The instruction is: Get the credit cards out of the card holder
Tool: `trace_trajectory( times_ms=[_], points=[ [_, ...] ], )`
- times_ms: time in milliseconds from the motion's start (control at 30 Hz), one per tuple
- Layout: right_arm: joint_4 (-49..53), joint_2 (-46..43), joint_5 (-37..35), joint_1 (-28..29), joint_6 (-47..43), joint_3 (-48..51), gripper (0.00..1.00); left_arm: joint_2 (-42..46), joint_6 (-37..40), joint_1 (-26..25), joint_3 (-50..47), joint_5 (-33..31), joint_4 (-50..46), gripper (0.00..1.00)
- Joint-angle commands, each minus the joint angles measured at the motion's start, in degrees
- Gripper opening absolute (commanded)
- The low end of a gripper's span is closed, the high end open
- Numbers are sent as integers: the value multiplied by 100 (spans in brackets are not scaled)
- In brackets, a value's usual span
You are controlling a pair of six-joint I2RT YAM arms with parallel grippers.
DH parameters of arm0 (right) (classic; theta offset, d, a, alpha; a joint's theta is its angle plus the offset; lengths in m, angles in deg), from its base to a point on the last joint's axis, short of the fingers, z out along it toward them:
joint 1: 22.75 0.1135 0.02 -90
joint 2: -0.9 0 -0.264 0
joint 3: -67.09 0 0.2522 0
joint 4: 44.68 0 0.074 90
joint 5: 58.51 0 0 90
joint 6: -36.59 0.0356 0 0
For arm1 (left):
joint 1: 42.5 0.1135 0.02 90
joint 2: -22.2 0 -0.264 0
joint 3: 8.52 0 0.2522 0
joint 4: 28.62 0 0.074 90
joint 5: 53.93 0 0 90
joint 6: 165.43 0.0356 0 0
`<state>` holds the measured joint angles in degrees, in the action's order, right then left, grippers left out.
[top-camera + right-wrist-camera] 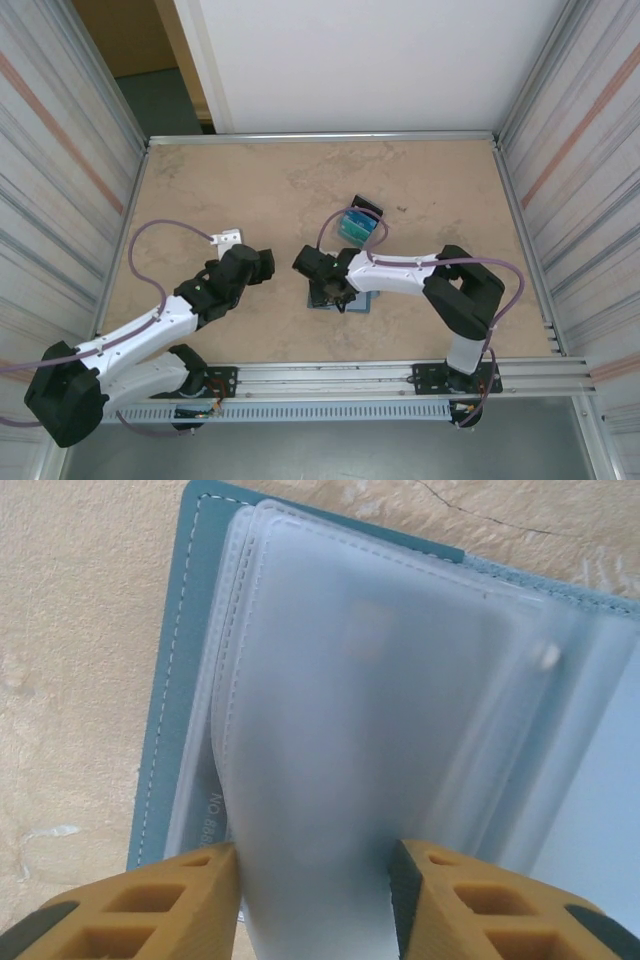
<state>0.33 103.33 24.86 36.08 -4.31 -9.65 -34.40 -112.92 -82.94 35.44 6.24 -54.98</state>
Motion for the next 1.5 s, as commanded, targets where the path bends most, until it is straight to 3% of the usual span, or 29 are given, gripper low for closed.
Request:
trace_trajectory(
  times_ms=[0,200,533,667,900,1467],
  points=[
    [17,-82,232,-115,49,307,38,-5,68,46,94,3,-94,99],
    [-46,-278,250,-179,-267,423,24,0,264,32,144,145,5,99],
    [-651,-943,524,-65,-1420,1023,17,-6,314,-495,124,-271,307,99],
    [-686,-1196,493,-65,-1588,1210,18,-45,287,-649,109,-376,449,99],
    [-423,-1479,-31,-139,-1424,1313,36,-123,296,-776,165,-466,497,99],
    [-55,-2085,-572,-579,-859,1674,37,-222,591,-894,267,-529,493,99]
  ],
)
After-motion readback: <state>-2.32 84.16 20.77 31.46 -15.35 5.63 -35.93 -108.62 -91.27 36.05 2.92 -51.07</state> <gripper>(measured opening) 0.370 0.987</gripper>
